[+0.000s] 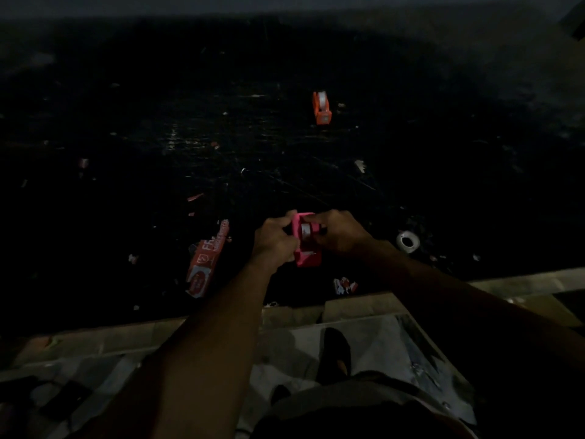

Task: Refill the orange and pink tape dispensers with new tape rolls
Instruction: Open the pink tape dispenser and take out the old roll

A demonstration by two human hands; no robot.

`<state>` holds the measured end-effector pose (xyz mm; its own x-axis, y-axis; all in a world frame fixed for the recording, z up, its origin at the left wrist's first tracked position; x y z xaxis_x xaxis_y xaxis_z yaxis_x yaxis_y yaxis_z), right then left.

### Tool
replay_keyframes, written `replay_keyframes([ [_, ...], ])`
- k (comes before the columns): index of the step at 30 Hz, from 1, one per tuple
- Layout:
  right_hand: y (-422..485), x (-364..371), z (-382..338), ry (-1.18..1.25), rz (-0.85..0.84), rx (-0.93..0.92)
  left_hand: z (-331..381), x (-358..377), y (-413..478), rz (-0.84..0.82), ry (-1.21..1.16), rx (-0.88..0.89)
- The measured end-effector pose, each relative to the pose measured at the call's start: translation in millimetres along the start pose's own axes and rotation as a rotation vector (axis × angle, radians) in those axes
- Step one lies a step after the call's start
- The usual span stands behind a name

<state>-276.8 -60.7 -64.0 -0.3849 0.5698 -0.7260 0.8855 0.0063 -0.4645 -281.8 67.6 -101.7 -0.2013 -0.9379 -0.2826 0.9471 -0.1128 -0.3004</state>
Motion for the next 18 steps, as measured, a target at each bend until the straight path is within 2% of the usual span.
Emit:
replay_keyframes([
  [3,5.2,3.7,-2.7,-0.089,-0.039,0.022,-1.7,1.6,0.2,-0.009,-0.017,-0.025],
  [14,1.2,8.4,-10.1,-0.157,-0.046,0.006,-1.0,2.0,-3.5,0.048,-0.099,-0.056],
  [18,-3.1,-4.4,-5.7,-0.140,0.046,-0.028,-0.6,0.2,-3.4,0.066,-0.076,-0.047],
])
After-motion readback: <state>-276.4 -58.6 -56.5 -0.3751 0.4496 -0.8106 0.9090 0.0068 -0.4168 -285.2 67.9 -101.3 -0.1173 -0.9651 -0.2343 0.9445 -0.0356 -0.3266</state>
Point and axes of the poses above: each hand's wrist, its own y-axis towards the middle knuckle, its own x-axis out of the palm, z = x × y, the point moved 10 cm from there along y, towards the middle knuckle, and after that the axes turned 15 degrees about x, right-handed, at the moved point
